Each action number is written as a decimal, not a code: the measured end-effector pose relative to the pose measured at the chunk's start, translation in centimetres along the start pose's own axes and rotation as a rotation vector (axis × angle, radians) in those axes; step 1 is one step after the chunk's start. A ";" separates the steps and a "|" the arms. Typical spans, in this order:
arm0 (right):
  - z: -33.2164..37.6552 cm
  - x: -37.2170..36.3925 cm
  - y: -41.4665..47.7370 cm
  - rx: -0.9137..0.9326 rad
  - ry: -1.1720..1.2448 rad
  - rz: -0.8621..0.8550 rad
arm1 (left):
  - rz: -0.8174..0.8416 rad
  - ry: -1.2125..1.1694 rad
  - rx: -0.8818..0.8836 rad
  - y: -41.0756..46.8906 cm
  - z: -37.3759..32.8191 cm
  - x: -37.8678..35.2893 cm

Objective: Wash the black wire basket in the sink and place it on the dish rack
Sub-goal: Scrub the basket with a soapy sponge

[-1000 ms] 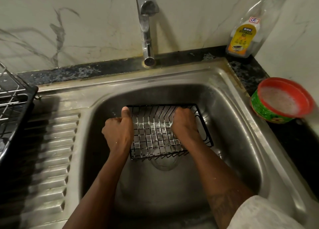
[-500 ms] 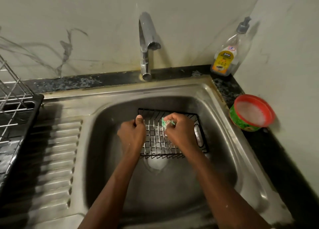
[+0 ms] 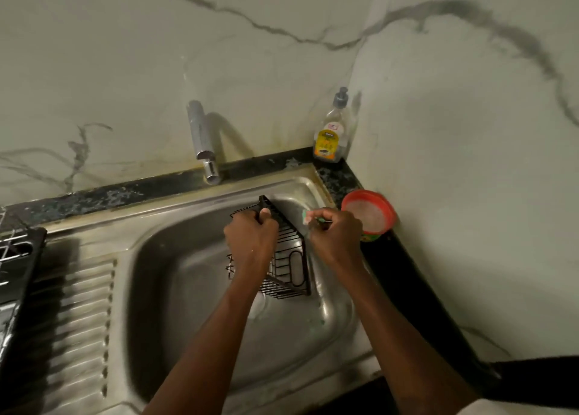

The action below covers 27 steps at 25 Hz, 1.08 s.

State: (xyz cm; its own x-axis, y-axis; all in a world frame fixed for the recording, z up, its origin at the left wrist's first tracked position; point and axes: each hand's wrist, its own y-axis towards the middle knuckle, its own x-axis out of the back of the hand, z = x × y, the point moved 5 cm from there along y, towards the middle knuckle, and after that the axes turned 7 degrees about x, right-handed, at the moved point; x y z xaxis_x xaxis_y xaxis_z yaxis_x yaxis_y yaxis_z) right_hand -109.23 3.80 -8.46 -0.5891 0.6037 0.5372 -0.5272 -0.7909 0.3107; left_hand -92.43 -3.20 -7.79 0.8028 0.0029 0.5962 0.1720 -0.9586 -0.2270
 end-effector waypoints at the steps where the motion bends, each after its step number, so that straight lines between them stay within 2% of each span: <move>1: -0.5 1.5 0.5 0.023 -0.059 -0.066 | 0.000 0.038 -0.008 -0.1 -0.2 0.0; 3: -1.6 4.7 1.7 0.067 -0.167 -0.185 | -0.001 0.096 -0.026 -0.4 -0.7 -0.1; 5: -3.3 6.7 3.0 0.053 -0.286 -0.200 | -0.005 0.126 -0.040 -0.6 -1.0 -0.4; 8: -6.0 6.7 4.6 -0.154 -0.564 0.062 | -0.035 0.154 -0.099 -0.8 -1.0 -0.8; 10: -6.5 6.0 5.2 -0.195 -0.671 0.183 | -0.065 0.154 -0.135 -0.7 -0.7 -0.8; 16: -6.4 5.1 6.5 -0.178 -0.683 0.245 | -0.121 0.167 -0.194 0.0 0.3 1.2; 19: -4.6 6.1 6.1 -0.074 -0.573 0.055 | -0.168 0.182 -0.186 1.0 2.1 3.1; 21: -2.6 6.2 5.1 -0.050 -0.390 -0.094 | -0.204 0.147 -0.150 2.0 3.9 4.3; 22: -1.4 5.2 4.5 -0.052 -0.288 -0.112 | -0.207 0.104 -0.120 2.6 5.1 4.7; 24: 0.7 0.9 2.8 -0.020 -0.073 -0.025 | -0.217 0.014 -0.046 3.7 7.5 5.5; 27: 3.1 -9.6 -0.6 0.100 0.128 0.237 | -0.220 -0.090 0.040 5.2 11.3 6.7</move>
State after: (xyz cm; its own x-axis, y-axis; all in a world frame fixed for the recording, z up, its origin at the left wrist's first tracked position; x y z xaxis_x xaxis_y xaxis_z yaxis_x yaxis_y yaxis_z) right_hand -101.31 -1.83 -11.37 -0.7642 0.4038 0.5029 -0.3062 -0.9134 0.2680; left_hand -79.69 -5.00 -13.63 0.7909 0.2375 0.5639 0.3696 -0.9199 -0.1309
